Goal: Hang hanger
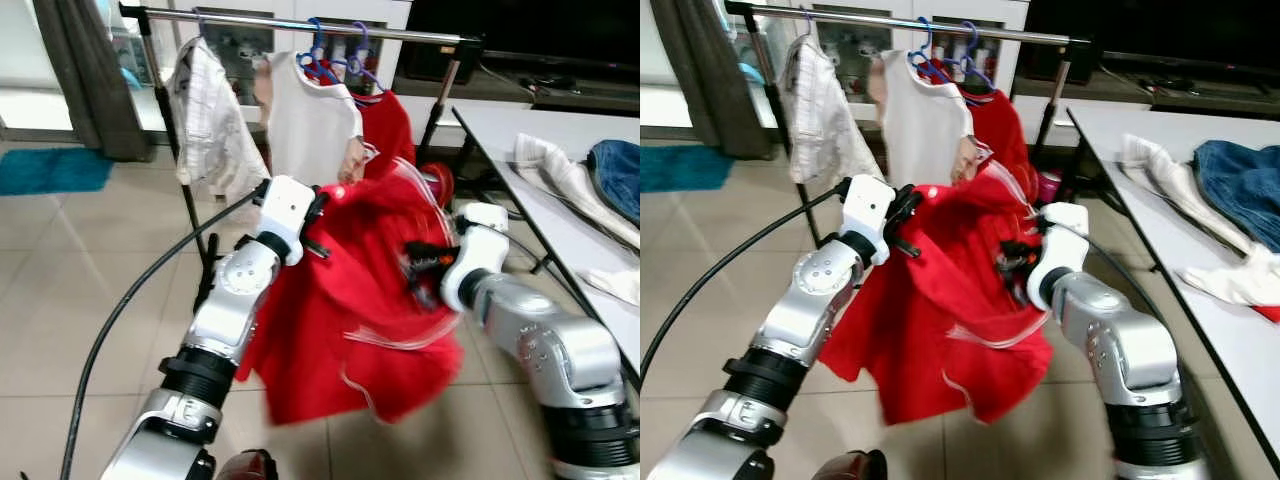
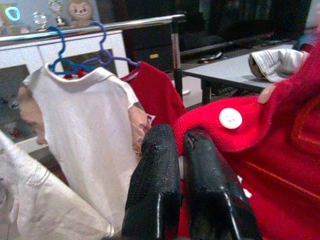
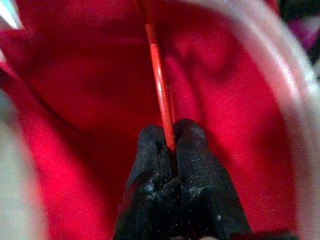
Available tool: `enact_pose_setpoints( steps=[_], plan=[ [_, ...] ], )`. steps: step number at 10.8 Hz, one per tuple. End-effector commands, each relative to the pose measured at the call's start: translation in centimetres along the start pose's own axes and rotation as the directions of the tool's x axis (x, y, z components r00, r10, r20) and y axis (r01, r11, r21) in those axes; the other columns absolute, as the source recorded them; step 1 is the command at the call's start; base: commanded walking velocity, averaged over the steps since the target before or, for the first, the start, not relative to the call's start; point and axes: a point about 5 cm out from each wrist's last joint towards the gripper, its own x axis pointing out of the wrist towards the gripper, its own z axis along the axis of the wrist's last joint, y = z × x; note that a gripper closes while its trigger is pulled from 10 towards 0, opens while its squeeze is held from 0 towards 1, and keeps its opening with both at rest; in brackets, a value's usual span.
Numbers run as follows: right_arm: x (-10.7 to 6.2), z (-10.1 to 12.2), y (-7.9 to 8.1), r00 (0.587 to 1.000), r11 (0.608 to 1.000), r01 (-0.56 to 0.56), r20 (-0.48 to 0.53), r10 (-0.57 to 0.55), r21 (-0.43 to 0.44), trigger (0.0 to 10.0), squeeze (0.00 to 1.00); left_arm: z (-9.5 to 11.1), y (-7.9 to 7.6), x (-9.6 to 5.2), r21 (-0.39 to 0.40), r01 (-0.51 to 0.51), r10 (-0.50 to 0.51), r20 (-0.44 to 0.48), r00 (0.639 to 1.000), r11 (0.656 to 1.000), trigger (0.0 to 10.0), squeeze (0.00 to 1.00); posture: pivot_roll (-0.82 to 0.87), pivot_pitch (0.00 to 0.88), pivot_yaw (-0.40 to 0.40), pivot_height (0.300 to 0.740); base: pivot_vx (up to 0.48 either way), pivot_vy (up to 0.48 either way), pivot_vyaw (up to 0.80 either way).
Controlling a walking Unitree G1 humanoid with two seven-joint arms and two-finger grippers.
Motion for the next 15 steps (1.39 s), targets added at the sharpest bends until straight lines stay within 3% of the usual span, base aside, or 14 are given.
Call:
enact_pose_setpoints(
  steps=[1,2,3,4,5,6,7,8,9,10,11,12,15],
  plan=[
    [-0.7,0.2,-1.2,0.994,0.961,0.076,-0.051,-0.093,-0.266,10.0,0.00,0.2,0.3,0.1,0.022,-0.012,0.012,0.000,1.000,1.000,0.0,0.00,-0.04,0.000,-0.067,0.740,0.000,0.000,0.00],
    [-0.8,0.0,-1.4,0.996,0.995,0.069,-0.050,-0.073,-0.077,10.0,0.00,-0.5,0.7,-0.1,0.036,-0.031,0.032,-0.042,0.999,0.999,0.0,0.00,-0.03,0.000,-0.070,0.740,0.000,0.000,0.00],
    [-1.0,-0.3,-1.8,0.992,0.986,0.084,-0.076,-0.096,-0.147,10.0,0.00,-1.4,1.4,-0.4,0.058,-0.062,0.068,-0.099,0.993,0.996,0.0,0.00,-0.03,0.000,-0.070,0.740,0.000,0.000,0.00],
    [-1.1,-0.4,-1.5,0.996,0.998,0.057,-0.074,-0.058,-0.026,10.0,0.00,-1.7,1.8,-0.6,0.063,-0.077,0.084,-0.117,0.990,0.995,0.0,0.00,-0.03,0.000,-0.070,0.740,0.000,0.000,0.00],
    [-1.2,-0.6,-1.6,0.992,0.991,0.070,-0.094,-0.081,-0.116,10.0,0.00,-1.7,2.0,-0.7,0.067,-0.083,0.091,-0.119,0.989,0.994,0.0,0.00,-0.03,0.000,-0.072,0.740,0.000,0.000,0.00],
    [-1.1,-0.6,-1.4,0.991,0.987,0.069,-0.101,-0.085,-0.147,10.0,0.00,-1.7,2.1,-0.6,0.071,-0.087,0.095,-0.124,0.988,0.994,0.0,0.00,-0.03,0.000,-0.072,0.740,0.000,0.000,0.00],
    [-1.0,-0.3,-0.8,0.997,0.999,0.026,-0.068,-0.023,0.039,10.0,0.00,-1.7,2.0,-0.6,0.072,-0.086,0.095,-0.125,0.988,0.994,0.0,0.00,-0.03,0.000,-0.072,0.740,0.000,0.000,0.00],
    [-1.0,-0.3,-1.3,0.991,0.982,0.074,-0.094,-0.091,-0.171,10.0,0.00,-1.7,1.7,-0.5,0.070,-0.072,0.081,-0.126,0.989,0.995,0.0,0.00,-0.03,0.000,-0.071,0.740,0.000,0.000,0.00],
    [-0.6,0.7,-0.3,1.000,1.000,0.009,-0.027,-0.010,-0.030,10.0,0.00,-1.8,1.1,-0.4,0.064,-0.030,0.038,-0.130,0.991,0.998,0.0,0.00,-0.03,0.000,-0.071,0.740,0.000,0.000,0.00],
    [-0.5,1.3,0.1,1.000,0.989,0.003,0.004,-0.003,-0.149,10.0,0.00,-2.3,0.4,-0.5,0.062,0.016,-0.006,-0.161,0.987,0.998,0.0,0.00,-0.03,0.000,-0.072,0.740,0.000,0.000,0.00],
    [-0.6,2.3,1.2,0.995,0.992,-0.067,0.073,0.075,-0.107,10.0,0.00,-2.9,-0.1,-0.6,0.071,0.054,-0.039,-0.197,0.980,0.996,0.0,0.00,-0.02,0.000,-0.072,0.740,0.000,0.000,0.00],
    [-0.8,3.0,2.1,0.986,0.978,-0.112,0.100,0.131,-0.177,10.0,0.00,-3.2,-0.7,-0.7,0.067,0.089,-0.073,-0.206,0.976,0.994,0.0,0.00,-0.03,0.000,-0.069,0.740,0.000,0.000,0.00],
    [-0.8,3.5,2.9,0.972,0.971,-0.160,0.146,0.187,-0.177,10.0,0.00,-3.5,-2.1,-0.7,0.057,0.157,-0.140,-0.232,0.962,0.986,0.0,0.00,-0.03,0.000,-0.068,0.740,0.000,0.000,0.00]
  ],
)
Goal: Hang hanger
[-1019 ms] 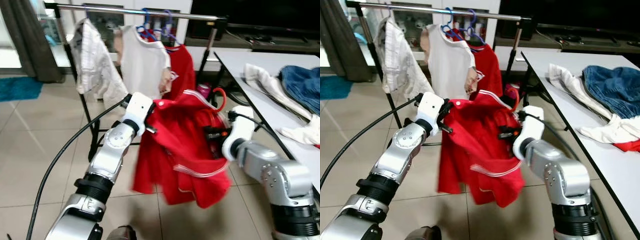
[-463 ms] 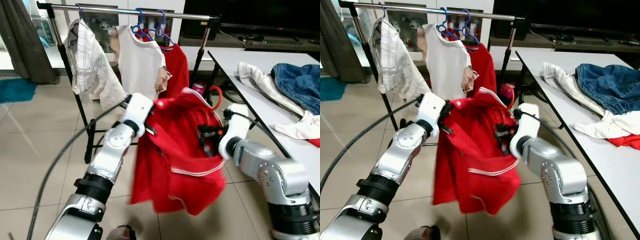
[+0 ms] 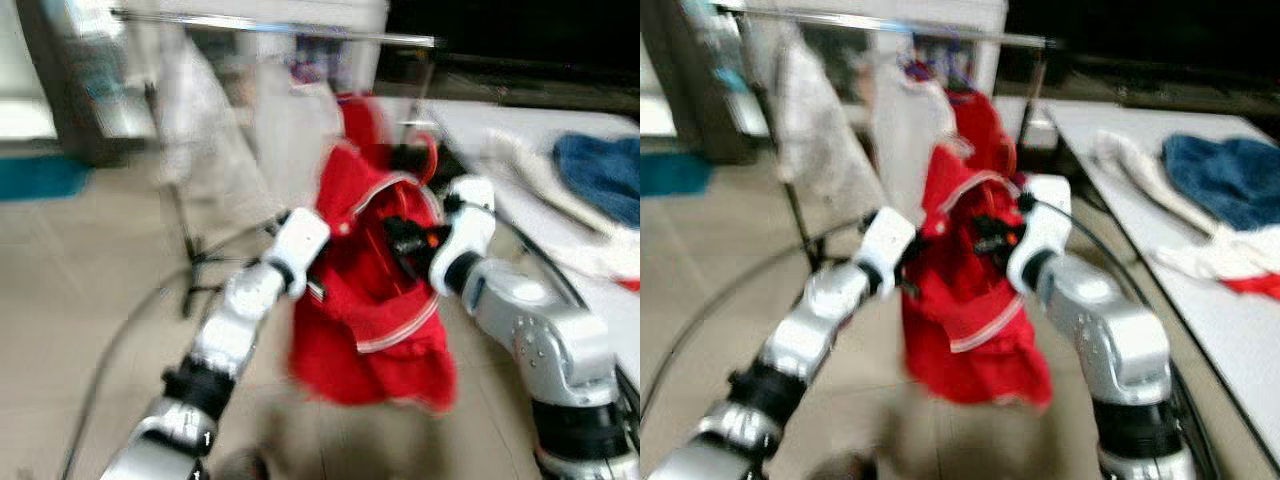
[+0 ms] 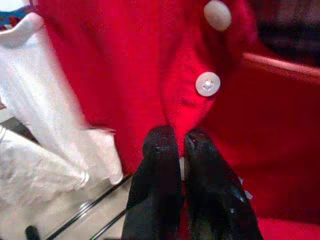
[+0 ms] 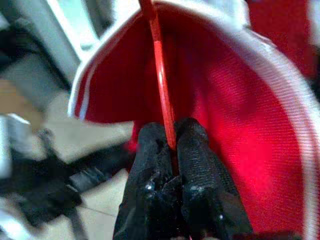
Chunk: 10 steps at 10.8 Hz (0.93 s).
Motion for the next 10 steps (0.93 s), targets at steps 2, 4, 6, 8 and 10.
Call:
enact_pose_setpoints(
  steps=[2,4,6,8,10],
  plan=[
    [-0.4,-0.3,0.0,0.999,0.999,-0.025,-0.026,0.024,-0.025,10.0,0.00,1.4,1.4,0.1,-0.010,-0.084,0.085,0.061,0.995,0.996,0.0,0.00,-0.03,0.000,-0.071,0.740,0.000,0.000,0.00],
    [-0.3,-1.0,-0.3,0.998,1.000,-0.019,-0.052,0.018,-0.015,10.0,0.00,1.5,1.1,-0.2,-0.082,-0.020,0.023,0.045,0.999,0.996,10.0,0.00,-0.03,0.000,-0.074,0.740,0.000,0.000,0.00],
    [-0.3,-1.0,-0.3,0.998,1.000,-0.028,-0.053,0.028,-0.014,10.0,0.00,1.4,0.4,-0.5,-0.103,0.034,-0.027,0.068,0.997,0.994,10.0,1.00,-0.03,0.000,-0.079,0.740,0.000,0.000,0.00],
    [-0.4,-1.1,-0.6,0.998,0.999,-0.035,-0.061,0.034,-0.014,10.0,0.00,1.9,0.5,-1.2,-0.179,0.074,-0.057,0.100,0.993,0.981,10.0,1.00,-0.02,0.000,-0.083,0.740,0.000,0.000,0.00],
    [-0.4,-1.2,-1.4,0.997,0.999,-0.036,-0.074,0.034,-0.024,10.0,0.00,1.7,0.6,-3.1,-0.213,0.141,-0.117,0.124,0.985,0.967,10.0,1.00,-0.02,0.000,-0.084,0.740,0.000,0.000,0.00]
  ],
)
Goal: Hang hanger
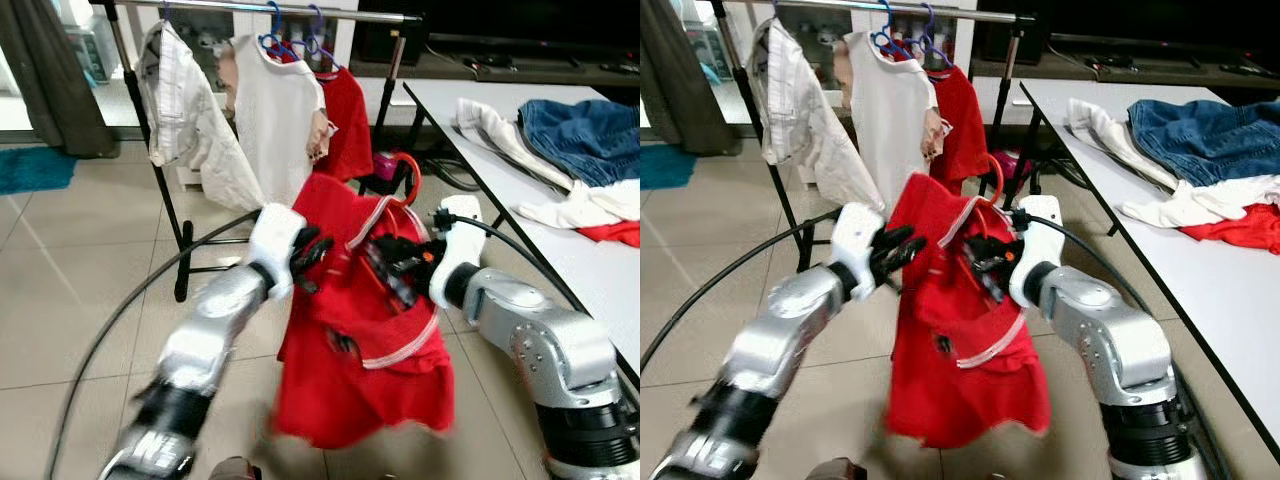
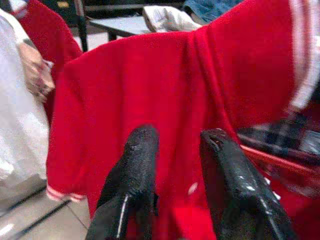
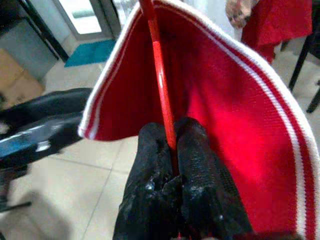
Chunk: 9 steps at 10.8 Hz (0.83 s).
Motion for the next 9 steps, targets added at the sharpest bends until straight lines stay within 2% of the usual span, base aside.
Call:
enact_pose_setpoints(
  steps=[1,2,3,5,7,8,9],
  plan=[
    [-0.3,1.1,-0.8,0.999,1.000,0.011,0.049,-0.010,-0.018,10.0,0.00,0.4,-0.2,-0.6,-0.020,0.043,-0.043,0.015,0.999,0.999,10.0,1.00,-0.01,0.000,-0.087,0.740,0.000,0.000,0.00],
    [-0.4,1.2,-1.2,0.999,0.999,-0.012,0.045,0.013,-0.032,10.0,0.00,0.7,0.1,-2.1,-0.006,0.092,-0.092,0.031,0.995,0.996,10.0,1.00,-0.01,0.000,-0.091,0.740,0.000,0.000,0.00],
    [-0.5,1.4,-1.3,0.998,0.999,-0.039,0.047,0.041,-0.038,10.0,0.00,0.9,0.9,-2.9,0.021,0.090,-0.091,0.041,0.995,0.996,10.0,1.00,0.00,0.000,-0.093,0.740,0.000,0.000,0.00],
    [-1.9,2.5,-1.9,0.977,0.973,-0.191,0.067,0.201,-0.131,10.0,0.00,1.9,6.6,-7.1,0.122,-0.065,0.062,0.029,0.998,0.990,10.0,1.00,0.01,0.000,-0.094,0.740,0.000,0.000,0.00],
    [-3.9,4.1,-2.2,0.930,0.921,-0.331,0.092,0.355,-0.205,10.0,0.00,2.6,9.9,-10.8,0.165,-0.103,0.106,-0.010,0.994,0.981,10.0,1.00,0.01,0.000,-0.089,0.740,0.000,0.000,0.00],
    [-5.2,4.9,-2.0,0.884,0.872,-0.428,0.093,0.459,-0.237,10.0,0.00,3.0,11.2,-12.6,0.186,-0.094,0.102,-0.032,0.994,0.978,10.0,0.00,0.01,0.000,-0.092,0.740,0.000,0.000,0.00],
    [-5.9,5.4,-1.9,0.823,0.805,-0.530,0.066,0.564,-0.267,10.0,0.00,3.0,11.5,-13.7,0.189,-0.004,0.019,-0.077,0.997,0.982,10.0,0.00,0.02,0.000,-0.095,0.740,0.000,0.000,0.00]
  ],
)
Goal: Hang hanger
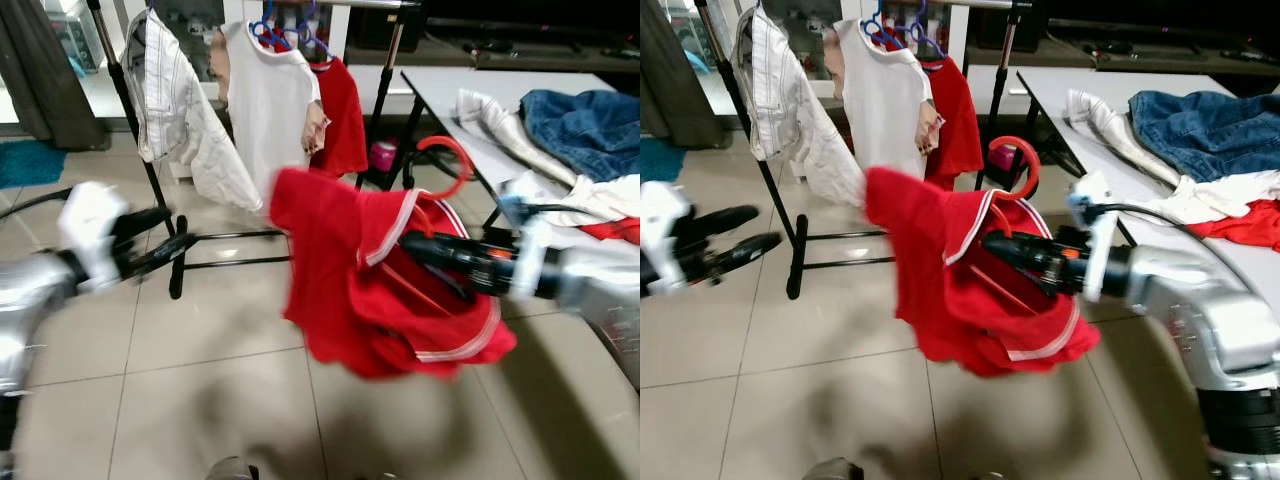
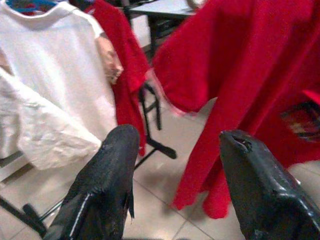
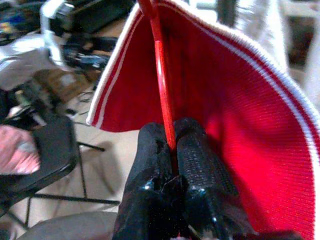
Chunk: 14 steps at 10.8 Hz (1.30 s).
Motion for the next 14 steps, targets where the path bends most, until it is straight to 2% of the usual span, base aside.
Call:
enact_pose_setpoints(
  steps=[1,2,5,6,8,9,10,14],
  plan=[
    [0.0,1.5,0.5,0.997,0.996,-0.054,0.042,0.057,-0.066,10.0,0.00,0.0,-0.4,0.2,-0.001,0.046,-0.046,0.009,0.999,0.999,10.0,0.00,0.03,0.000,-0.094,0.740,0.000,0.000,0.00],
    [0.4,1.6,1.3,0.987,0.986,-0.152,0.037,0.155,-0.070,10.0,0.00,-0.4,-0.4,0.4,0.017,0.063,-0.064,0.003,0.998,0.998,10.0,0.00,0.03,0.000,-0.095,0.740,0.000,0.000,0.00],
    [0.2,1.8,2.4,0.960,0.959,-0.275,0.034,0.278,-0.068,10.0,0.00,0.6,0.0,0.9,0.043,0.092,-0.094,0.061,0.994,0.995,10.0,0.00,0.03,0.000,-0.101,0.740,0.000,0.000,0.00],
    [0.1,1.7,2.7,0.952,0.951,-0.303,0.017,0.305,-0.066,10.0,0.00,1.3,0.1,1.0,0.044,0.099,-0.103,0.109,0.989,0.994,10.0,0.00,0.02,0.000,-0.100,0.740,0.000,0.000,0.00],
    [0.2,1.6,2.7,0.945,0.943,-0.327,0.002,0.327,-0.064,10.0,0.00,1.3,-0.4,1.4,0.037,0.183,-0.186,0.109,0.976,0.982,10.0,0.00,0.03,0.000,-0.096,0.740,0.000,0.000,0.00],
    [0.3,1.7,2.7,0.943,0.941,-0.331,-0.005,0.332,-0.065,10.0,0.00,1.4,-0.8,1.4,0.024,0.234,-0.236,0.112,0.965,0.972,1.7,0.00,0.02,0.000,-0.099,0.740,0.000,0.000,0.00],
    [0.4,1.7,2.6,0.943,0.941,-0.332,-0.007,0.333,-0.066,10.0,0.00,1.3,-1.0,1.4,0.015,0.260,-0.260,0.105,0.960,0.966,0.0,0.00,0.02,0.000,-0.100,0.740,0.000,0.000,0.00],
    [0.4,1.6,2.1,0.945,0.942,-0.327,-0.022,0.326,-0.072,10.0,0.00,0.3,-1.8,1.0,-0.009,0.314,-0.313,0.057,0.948,0.949,0.0,0.00,0.02,0.000,-0.094,0.740,0.000,0.000,0.00]
  ],
)
